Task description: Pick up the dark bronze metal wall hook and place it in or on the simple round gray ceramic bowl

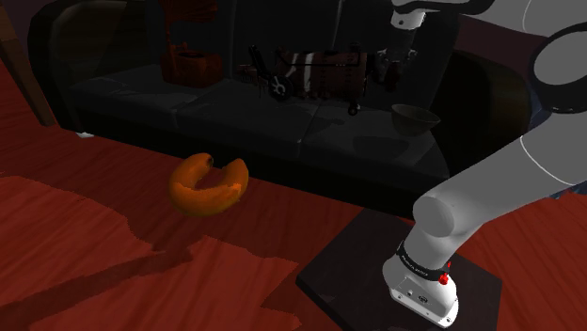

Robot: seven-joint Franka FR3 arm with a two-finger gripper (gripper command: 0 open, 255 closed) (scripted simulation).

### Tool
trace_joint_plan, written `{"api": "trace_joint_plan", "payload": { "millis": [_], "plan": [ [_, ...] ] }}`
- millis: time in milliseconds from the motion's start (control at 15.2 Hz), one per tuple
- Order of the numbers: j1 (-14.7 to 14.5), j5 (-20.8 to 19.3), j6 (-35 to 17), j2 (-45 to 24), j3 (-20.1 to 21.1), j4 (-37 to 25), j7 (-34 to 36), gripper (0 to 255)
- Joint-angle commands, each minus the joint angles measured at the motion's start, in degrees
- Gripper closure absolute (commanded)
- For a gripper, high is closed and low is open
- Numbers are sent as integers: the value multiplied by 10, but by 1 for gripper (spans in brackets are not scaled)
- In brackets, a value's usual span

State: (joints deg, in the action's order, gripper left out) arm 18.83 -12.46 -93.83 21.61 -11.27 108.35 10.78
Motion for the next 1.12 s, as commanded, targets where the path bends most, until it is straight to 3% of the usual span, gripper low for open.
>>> {"api": "trace_joint_plan", "payload": {
  "millis": [0, 660, 1056],
  "plan": [
    [9, -6, -4, 8, -20, 6, -29, 255],
    [50, -27, -15, 19, -121, -1, -166, 255],
    [53, -34, -60, 32, -124, 56, -157, 255]
  ]
}}
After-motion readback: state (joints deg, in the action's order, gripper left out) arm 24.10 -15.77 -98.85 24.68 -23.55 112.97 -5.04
